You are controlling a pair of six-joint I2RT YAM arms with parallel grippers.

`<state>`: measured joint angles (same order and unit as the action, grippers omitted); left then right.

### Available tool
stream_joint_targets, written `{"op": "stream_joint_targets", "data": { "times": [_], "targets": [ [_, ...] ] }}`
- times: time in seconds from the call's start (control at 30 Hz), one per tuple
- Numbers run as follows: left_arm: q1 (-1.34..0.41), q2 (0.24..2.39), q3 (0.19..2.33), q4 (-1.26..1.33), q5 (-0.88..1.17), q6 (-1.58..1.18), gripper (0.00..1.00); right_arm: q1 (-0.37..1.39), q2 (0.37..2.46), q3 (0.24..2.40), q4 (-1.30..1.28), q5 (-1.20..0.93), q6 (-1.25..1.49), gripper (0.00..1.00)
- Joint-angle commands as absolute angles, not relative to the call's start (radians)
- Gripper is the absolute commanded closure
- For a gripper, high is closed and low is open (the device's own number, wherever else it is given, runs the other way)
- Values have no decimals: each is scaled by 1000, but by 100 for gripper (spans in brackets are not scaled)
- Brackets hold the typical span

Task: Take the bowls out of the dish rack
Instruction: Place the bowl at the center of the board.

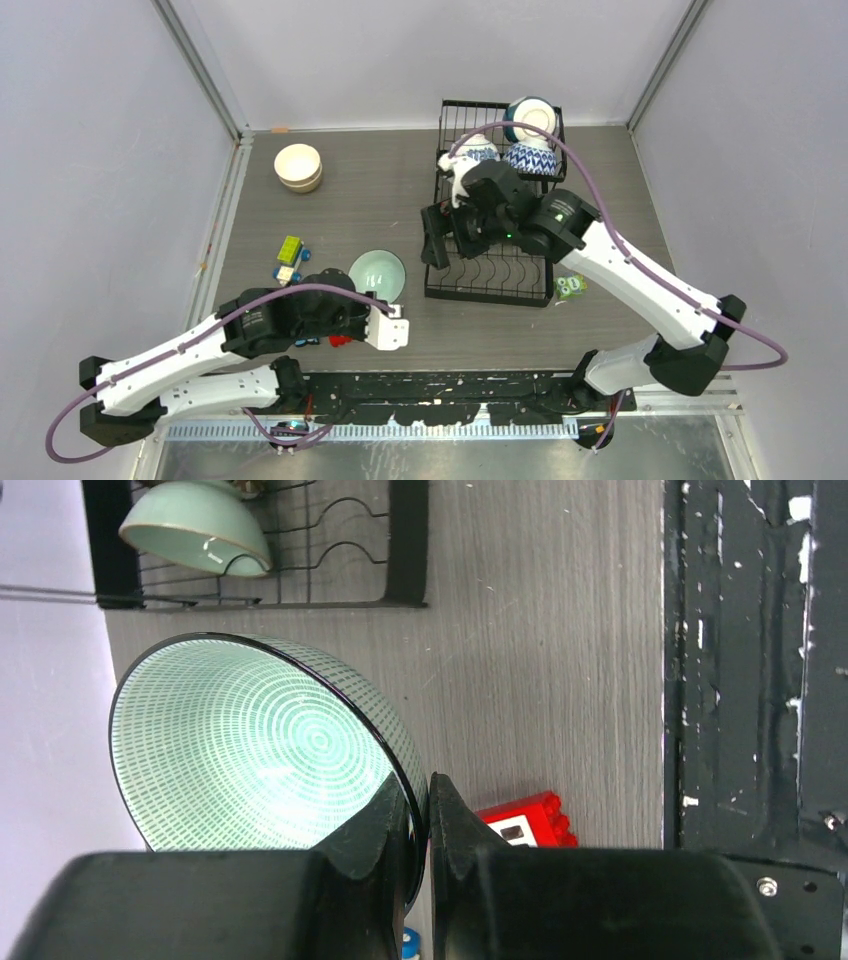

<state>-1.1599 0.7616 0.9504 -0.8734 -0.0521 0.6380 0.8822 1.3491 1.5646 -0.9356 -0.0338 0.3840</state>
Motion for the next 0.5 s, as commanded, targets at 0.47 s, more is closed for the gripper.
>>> {"op": "stream_joint_targets", "data": {
  "times": [0.47],
  "targets": [
    [-1218, 813, 1033, -1039, 113, 759, 100, 1082, 1566, 1674, -961, 89, 350, 17]
  ]
}}
